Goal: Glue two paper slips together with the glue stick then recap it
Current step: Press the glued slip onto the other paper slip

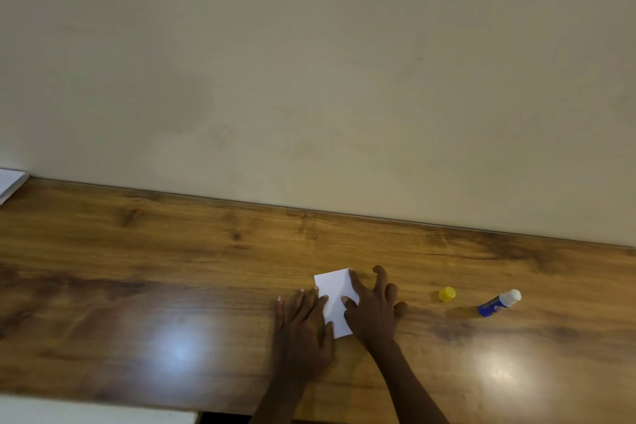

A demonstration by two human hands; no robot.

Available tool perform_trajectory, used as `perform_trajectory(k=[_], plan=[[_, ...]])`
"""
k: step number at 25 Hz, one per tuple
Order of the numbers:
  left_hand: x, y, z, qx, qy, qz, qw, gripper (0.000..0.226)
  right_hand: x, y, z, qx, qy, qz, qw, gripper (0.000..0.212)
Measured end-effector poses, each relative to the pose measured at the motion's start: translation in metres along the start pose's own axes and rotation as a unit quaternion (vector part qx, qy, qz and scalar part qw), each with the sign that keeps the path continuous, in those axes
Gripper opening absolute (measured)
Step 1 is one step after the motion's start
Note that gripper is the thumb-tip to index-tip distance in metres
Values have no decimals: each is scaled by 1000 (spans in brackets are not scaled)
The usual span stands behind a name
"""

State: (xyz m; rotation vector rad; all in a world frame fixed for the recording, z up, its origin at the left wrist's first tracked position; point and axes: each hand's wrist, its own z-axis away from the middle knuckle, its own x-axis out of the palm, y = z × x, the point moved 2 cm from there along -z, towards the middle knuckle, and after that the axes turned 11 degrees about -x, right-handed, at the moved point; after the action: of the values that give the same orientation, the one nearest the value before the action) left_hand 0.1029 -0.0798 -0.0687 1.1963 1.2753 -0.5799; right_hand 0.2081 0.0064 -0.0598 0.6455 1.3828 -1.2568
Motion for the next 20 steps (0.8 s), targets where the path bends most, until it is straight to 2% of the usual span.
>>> perform_trajectory(k=[4,7,9,14,20], plan=[[1,0,-1,-7,-2,2,1000,47,-7,5,0,-32,-17,20,999,52],[2,-1,-1,-11,-17,8,1000,48,-10,17,16,-56,18,48,997,42],[3,-2,-1,-19,-29,16,999,47,-10,26,33,-54,31,68,996,41],[6,-2,0,-41,-61,57,996,49,-5,21,51,-65,8,67,996,49],[5,-2,-1,-37,-68,63,995,52,-2,19,61,-46,-6,69,997,43]])
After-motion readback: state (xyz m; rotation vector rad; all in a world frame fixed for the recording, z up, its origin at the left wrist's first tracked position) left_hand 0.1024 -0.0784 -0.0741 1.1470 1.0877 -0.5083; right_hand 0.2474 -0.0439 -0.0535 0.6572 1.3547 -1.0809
